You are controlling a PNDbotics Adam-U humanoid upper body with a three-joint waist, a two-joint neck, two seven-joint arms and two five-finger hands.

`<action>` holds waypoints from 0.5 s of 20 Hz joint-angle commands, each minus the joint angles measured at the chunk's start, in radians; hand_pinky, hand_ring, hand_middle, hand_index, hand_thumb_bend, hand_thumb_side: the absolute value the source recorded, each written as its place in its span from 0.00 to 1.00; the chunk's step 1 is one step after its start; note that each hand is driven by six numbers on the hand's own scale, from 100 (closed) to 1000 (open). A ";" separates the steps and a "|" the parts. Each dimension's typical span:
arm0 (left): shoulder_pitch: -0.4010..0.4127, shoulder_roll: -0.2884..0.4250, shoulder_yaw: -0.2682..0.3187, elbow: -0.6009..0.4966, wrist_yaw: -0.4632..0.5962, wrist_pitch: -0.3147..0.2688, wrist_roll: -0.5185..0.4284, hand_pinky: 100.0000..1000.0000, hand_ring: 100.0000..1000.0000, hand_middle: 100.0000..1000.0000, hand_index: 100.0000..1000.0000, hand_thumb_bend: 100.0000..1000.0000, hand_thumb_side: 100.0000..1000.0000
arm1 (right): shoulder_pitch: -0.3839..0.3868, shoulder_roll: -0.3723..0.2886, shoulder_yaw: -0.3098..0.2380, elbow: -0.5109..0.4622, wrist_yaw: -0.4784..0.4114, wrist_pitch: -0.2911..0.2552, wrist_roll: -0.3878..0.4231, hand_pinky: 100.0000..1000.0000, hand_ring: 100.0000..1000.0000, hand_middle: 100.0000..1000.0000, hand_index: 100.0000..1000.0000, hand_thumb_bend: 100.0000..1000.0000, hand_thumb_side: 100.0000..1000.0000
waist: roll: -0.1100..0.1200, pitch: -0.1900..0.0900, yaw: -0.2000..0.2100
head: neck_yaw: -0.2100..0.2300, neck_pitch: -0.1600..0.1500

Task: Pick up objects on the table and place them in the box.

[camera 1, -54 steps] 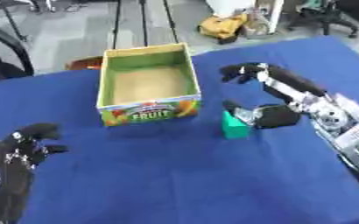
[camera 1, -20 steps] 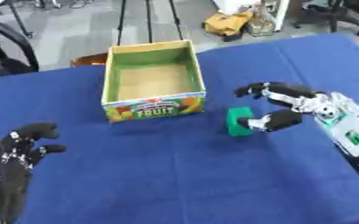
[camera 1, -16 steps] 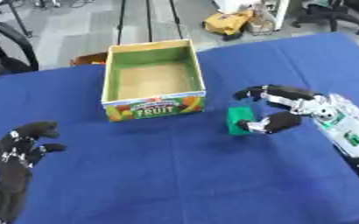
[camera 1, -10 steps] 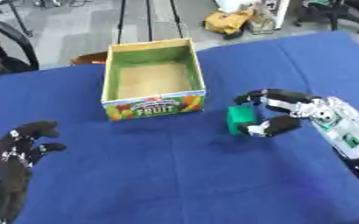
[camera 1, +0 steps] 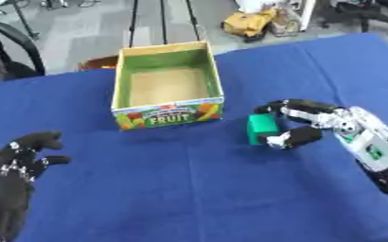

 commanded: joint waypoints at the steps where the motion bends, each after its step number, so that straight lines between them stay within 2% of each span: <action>1: -0.005 0.001 -0.001 -0.013 -0.001 -0.003 -0.004 0.64 0.89 0.56 0.73 0.62 0.86 | -0.019 -0.014 -0.014 0.006 0.013 -0.005 -0.002 0.85 0.94 0.86 1.00 0.22 0.71 | -0.004 -0.012 0.002 | -0.003 0.004; 2: -0.005 0.001 -0.001 -0.013 -0.001 -0.003 -0.004 0.64 0.89 0.56 0.73 0.62 0.86 | -0.019 -0.013 -0.014 0.009 0.014 -0.006 -0.003 0.85 0.93 0.86 1.00 0.21 0.71 | -0.004 -0.012 0.003 | -0.003 0.004; 5: -0.005 0.000 -0.001 -0.013 -0.001 -0.003 -0.004 0.64 0.89 0.56 0.73 0.62 0.86 | -0.019 -0.010 -0.017 0.012 0.019 -0.007 -0.020 0.81 0.82 0.74 0.99 0.10 0.61 | -0.003 -0.012 0.003 | -0.003 0.005; 8: -0.005 0.000 0.000 -0.013 -0.001 -0.003 -0.004 0.64 0.89 0.56 0.73 0.62 0.86 | -0.018 -0.009 -0.016 0.013 0.025 -0.009 -0.039 0.81 0.82 0.74 0.99 0.10 0.61 | -0.003 -0.011 0.004 | -0.003 0.006; 9: -0.005 0.000 0.000 -0.013 -0.001 -0.003 -0.004 0.64 0.89 0.56 0.73 0.62 0.86 | -0.018 -0.009 -0.016 0.013 0.026 -0.009 -0.042 0.75 0.61 0.48 0.96 0.00 0.48 | -0.003 -0.011 0.004 | -0.003 0.006; 10: -0.005 0.000 0.000 -0.012 -0.001 -0.003 -0.004 0.64 0.89 0.56 0.73 0.62 0.86 | -0.018 -0.008 -0.017 0.012 0.030 -0.007 -0.051 0.74 0.57 0.44 0.96 0.00 0.45 | -0.003 -0.011 0.003 | -0.003 0.006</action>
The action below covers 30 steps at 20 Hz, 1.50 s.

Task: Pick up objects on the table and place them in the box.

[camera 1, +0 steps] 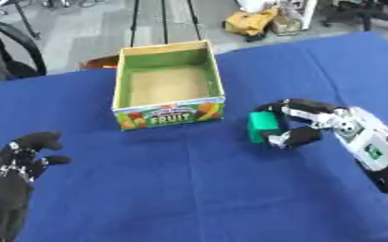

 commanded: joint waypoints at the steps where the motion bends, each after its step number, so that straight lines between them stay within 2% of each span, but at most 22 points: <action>1: -0.005 0.000 0.000 -0.012 -0.001 -0.002 -0.003 0.64 0.89 0.56 0.73 0.62 0.86 | -0.010 -0.013 -0.009 -0.005 0.020 0.003 -0.025 0.72 0.53 0.38 0.95 0.00 0.43 | -0.004 -0.011 0.000 | -0.002 0.006; 5: -0.006 0.000 0.000 -0.012 -0.001 -0.002 -0.004 0.64 0.89 0.56 0.73 0.62 0.86 | -0.009 -0.011 -0.007 -0.011 0.033 0.005 -0.074 0.67 0.44 0.18 0.91 0.00 0.35 | -0.005 -0.011 -0.001 | -0.002 0.005; 8: -0.007 0.000 0.001 -0.011 -0.001 -0.002 -0.003 0.64 0.89 0.56 0.73 0.62 0.86 | -0.008 -0.013 -0.005 -0.019 0.037 0.002 -0.106 0.65 0.42 0.11 0.89 0.00 0.33 | -0.006 -0.010 -0.001 | -0.002 0.005; 9: -0.008 0.000 0.001 -0.011 -0.001 -0.002 -0.003 0.64 0.89 0.56 0.73 0.62 0.86 | -0.008 -0.015 -0.003 -0.026 0.037 0.000 -0.114 0.65 0.42 0.09 0.89 0.00 0.35 | -0.007 -0.010 -0.001 | -0.001 0.005; 10: -0.008 0.000 0.002 -0.011 -0.001 -0.002 -0.003 0.64 0.89 0.56 0.73 0.62 0.86 | -0.008 -0.019 -0.002 -0.037 0.035 -0.002 -0.118 0.65 0.42 0.08 0.89 0.00 0.31 | -0.007 -0.010 -0.001 | -0.001 0.004; 15: -0.012 0.001 0.004 -0.011 -0.002 -0.001 0.000 0.64 0.89 0.56 0.73 0.62 0.86 | -0.018 -0.054 0.007 -0.137 0.012 -0.005 -0.121 0.64 0.41 0.06 0.88 0.00 0.26 | -0.013 -0.008 -0.005 | -0.002 -0.001; 21: -0.014 0.006 0.006 -0.012 -0.001 -0.001 0.002 0.64 0.89 0.56 0.73 0.62 0.85 | -0.070 -0.102 0.005 -0.263 -0.028 0.012 -0.114 0.65 0.40 0.05 0.88 0.00 0.18 | -0.023 -0.010 -0.001 | -0.006 -0.006; 22: -0.013 0.008 0.005 -0.012 -0.001 -0.001 0.001 0.64 0.89 0.56 0.73 0.62 0.86 | -0.083 -0.103 0.004 -0.265 -0.030 0.018 -0.113 0.65 0.40 0.05 0.88 0.00 0.20 | -0.025 -0.012 0.003 | -0.009 -0.006; 23: -0.013 0.009 0.005 -0.012 0.000 -0.001 0.001 0.64 0.89 0.56 0.73 0.62 0.85 | -0.095 -0.101 0.002 -0.262 -0.030 0.024 -0.112 0.65 0.40 0.05 0.88 0.00 0.17 | -0.027 -0.014 0.007 | -0.011 -0.006; 25: -0.012 0.012 0.001 -0.013 0.001 -0.001 -0.002 0.64 0.89 0.56 0.73 0.62 0.85 | -0.124 -0.091 -0.005 -0.236 -0.026 0.037 -0.116 0.65 0.40 0.05 0.88 0.00 0.16 | -0.032 -0.016 0.023 | -0.018 -0.007; 30: -0.030 0.019 -0.013 -0.020 0.010 -0.002 -0.015 0.64 0.89 0.56 0.73 0.62 0.84 | -0.196 -0.056 -0.034 -0.122 0.012 0.082 -0.136 0.65 0.41 0.05 0.88 0.00 0.17 | -0.046 -0.008 0.109 | -0.056 -0.034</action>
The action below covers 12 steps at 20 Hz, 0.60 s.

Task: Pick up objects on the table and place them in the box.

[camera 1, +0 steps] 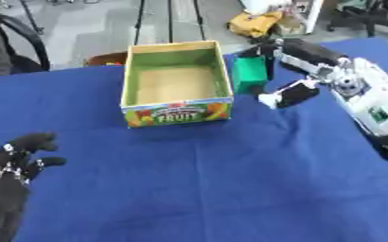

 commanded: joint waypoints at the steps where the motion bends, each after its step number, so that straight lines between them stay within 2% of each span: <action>1: -0.023 0.025 -0.008 -0.021 0.010 -0.002 -0.009 0.64 0.89 0.56 0.73 0.62 0.84 | -0.044 0.003 -0.035 0.060 0.033 0.030 -0.012 0.64 0.41 0.05 0.88 0.00 0.17 | -0.010 -0.011 0.034 | -0.031 -0.029; 8: -0.061 0.028 -0.033 -0.039 0.029 -0.002 -0.034 0.64 0.88 0.56 0.73 0.62 0.83 | -0.083 0.019 -0.089 0.253 0.148 0.063 -0.063 0.65 0.42 0.08 0.89 0.00 0.22 | -0.033 0.015 0.213 | -0.148 -0.089; 11: -0.066 0.025 -0.041 -0.044 0.037 -0.001 -0.045 0.64 0.88 0.56 0.73 0.62 0.83 | -0.095 0.027 -0.109 0.340 0.194 0.054 -0.093 0.66 0.43 0.09 0.89 0.00 0.23 | -0.032 0.022 0.250 | -0.177 -0.099; 12: -0.066 0.024 -0.041 -0.046 0.038 -0.002 -0.046 0.64 0.89 0.56 0.73 0.61 0.83 | -0.095 0.029 -0.119 0.367 0.209 0.050 -0.103 0.66 0.45 0.12 0.89 0.00 0.28 | -0.027 0.027 0.259 | -0.188 -0.105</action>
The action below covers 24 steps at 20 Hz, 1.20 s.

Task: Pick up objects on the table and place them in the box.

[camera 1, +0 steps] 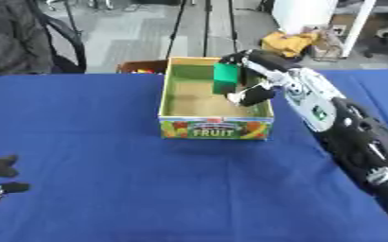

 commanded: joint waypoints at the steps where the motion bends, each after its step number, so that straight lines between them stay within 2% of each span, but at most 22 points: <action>1: -0.015 0.014 -0.007 -0.029 0.010 -0.002 -0.011 0.64 0.89 0.56 0.73 0.61 0.83 | -0.026 -0.016 -0.046 0.078 0.055 0.001 -0.035 0.67 0.46 0.15 0.89 0.00 0.29 | 0.010 -0.008 0.019 | -0.038 -0.026; 2: -0.015 0.012 -0.008 -0.030 0.011 -0.002 -0.013 0.64 0.89 0.56 0.73 0.61 0.83 | -0.030 -0.012 -0.053 0.105 0.072 0.013 -0.047 0.68 0.50 0.22 0.91 0.00 0.29 | 0.012 -0.005 0.025 | -0.047 -0.028; 4: -0.015 0.008 -0.010 -0.031 0.012 -0.002 -0.016 0.64 0.89 0.56 0.73 0.61 0.84 | -0.044 -0.008 -0.045 0.162 0.106 0.025 -0.078 0.74 0.67 0.48 0.92 0.06 0.41 | 0.015 -0.001 0.028 | -0.056 -0.030; 5: -0.016 0.007 -0.010 -0.031 0.012 -0.001 -0.017 0.64 0.89 0.56 0.73 0.61 0.84 | -0.051 -0.006 -0.040 0.188 0.124 0.019 -0.095 0.80 0.77 0.69 0.94 0.11 0.50 | 0.016 0.000 0.026 | -0.058 -0.032; 6: -0.016 0.006 -0.011 -0.031 0.012 -0.001 -0.018 0.64 0.89 0.56 0.73 0.61 0.84 | -0.055 -0.004 -0.038 0.209 0.143 0.010 -0.114 0.85 0.85 0.83 0.96 0.21 0.64 | 0.016 0.001 0.024 | -0.059 -0.033; 8: -0.017 0.005 -0.009 -0.030 0.011 -0.001 -0.017 0.64 0.89 0.56 0.73 0.62 0.83 | -0.059 0.001 -0.037 0.222 0.177 -0.009 -0.144 0.91 0.91 0.93 0.97 0.32 0.72 | 0.016 0.002 0.016 | -0.060 -0.034; 11: -0.019 0.005 -0.008 -0.028 0.011 0.000 -0.017 0.64 0.89 0.56 0.73 0.62 0.83 | -0.062 0.007 -0.047 0.211 0.229 -0.026 -0.182 0.93 0.94 0.98 0.97 0.38 0.75 | 0.013 -0.001 0.003 | -0.060 -0.036; 14: -0.022 0.006 -0.005 -0.026 0.011 0.002 -0.014 0.64 0.89 0.56 0.73 0.62 0.83 | -0.062 0.011 -0.059 0.181 0.253 -0.036 -0.218 0.90 0.91 0.94 0.97 0.35 0.68 | 0.009 -0.006 -0.018 | -0.056 -0.037; 16: -0.022 0.007 -0.003 -0.024 0.012 0.003 -0.012 0.64 0.89 0.56 0.73 0.62 0.83 | -0.062 0.010 -0.058 0.146 0.233 -0.042 -0.231 0.88 0.88 0.92 0.96 0.32 0.64 | 0.007 -0.010 -0.038 | -0.050 -0.036; 18: -0.020 0.008 -0.001 -0.021 0.010 0.005 -0.011 0.64 0.89 0.56 0.73 0.63 0.83 | -0.065 0.009 -0.049 0.102 0.203 -0.055 -0.242 0.84 0.86 0.86 0.95 0.27 0.55 | 0.006 -0.016 -0.066 | -0.038 -0.031; 20: -0.016 0.008 0.000 -0.018 0.009 0.006 -0.009 0.64 0.89 0.56 0.73 0.63 0.83 | -0.066 0.009 -0.040 0.048 0.169 -0.068 -0.247 0.81 0.83 0.82 0.94 0.22 0.51 | 0.008 -0.023 -0.098 | -0.020 -0.024; 21: -0.013 0.008 0.002 -0.016 0.008 0.007 -0.008 0.64 0.89 0.56 0.73 0.63 0.83 | -0.066 0.011 -0.034 0.021 0.152 -0.073 -0.247 0.79 0.81 0.79 0.92 0.15 0.48 | 0.010 -0.027 -0.117 | -0.007 -0.019; 23: -0.004 0.007 0.007 -0.012 0.006 0.008 -0.004 0.64 0.89 0.56 0.73 0.63 0.83 | -0.060 0.019 -0.029 -0.031 0.118 -0.073 -0.237 0.77 0.81 0.76 0.91 0.05 0.48 | 0.015 -0.034 -0.153 | 0.020 -0.006; 24: 0.000 0.006 0.010 -0.010 0.004 0.008 -0.001 0.64 0.89 0.56 0.73 0.63 0.83 | -0.056 0.024 -0.026 -0.056 0.101 -0.070 -0.230 0.77 0.81 0.76 0.91 0.05 0.48 | 0.017 -0.037 -0.173 | 0.036 0.000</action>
